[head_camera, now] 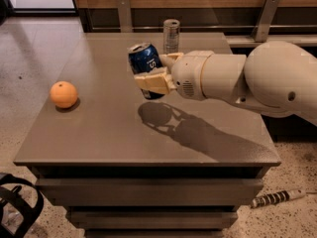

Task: Place pepsi can upright

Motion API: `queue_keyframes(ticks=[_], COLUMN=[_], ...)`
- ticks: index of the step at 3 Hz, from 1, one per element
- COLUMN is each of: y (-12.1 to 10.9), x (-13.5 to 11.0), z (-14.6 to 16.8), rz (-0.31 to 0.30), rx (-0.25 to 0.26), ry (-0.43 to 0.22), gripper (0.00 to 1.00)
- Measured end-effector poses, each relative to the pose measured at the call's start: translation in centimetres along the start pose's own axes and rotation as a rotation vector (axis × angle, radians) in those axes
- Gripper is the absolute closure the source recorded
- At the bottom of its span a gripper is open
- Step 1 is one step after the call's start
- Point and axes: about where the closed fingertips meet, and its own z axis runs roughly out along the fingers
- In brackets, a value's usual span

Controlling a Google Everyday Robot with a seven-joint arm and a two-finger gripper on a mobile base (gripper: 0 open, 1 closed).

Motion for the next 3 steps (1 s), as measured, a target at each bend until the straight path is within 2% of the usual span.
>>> queue_keyframes(ticks=[1,2,3], y=[-1.1,-0.9,-0.2], x=[0.4,1.6,3.1], z=[1.0,1.9,2.5], rz=[-0.097,-0.129,-0.122], rx=[-0.040,-0.059,-0.057], ry=[-0.064,-0.066,-0.074], gripper=[1.00,1.00,1.00])
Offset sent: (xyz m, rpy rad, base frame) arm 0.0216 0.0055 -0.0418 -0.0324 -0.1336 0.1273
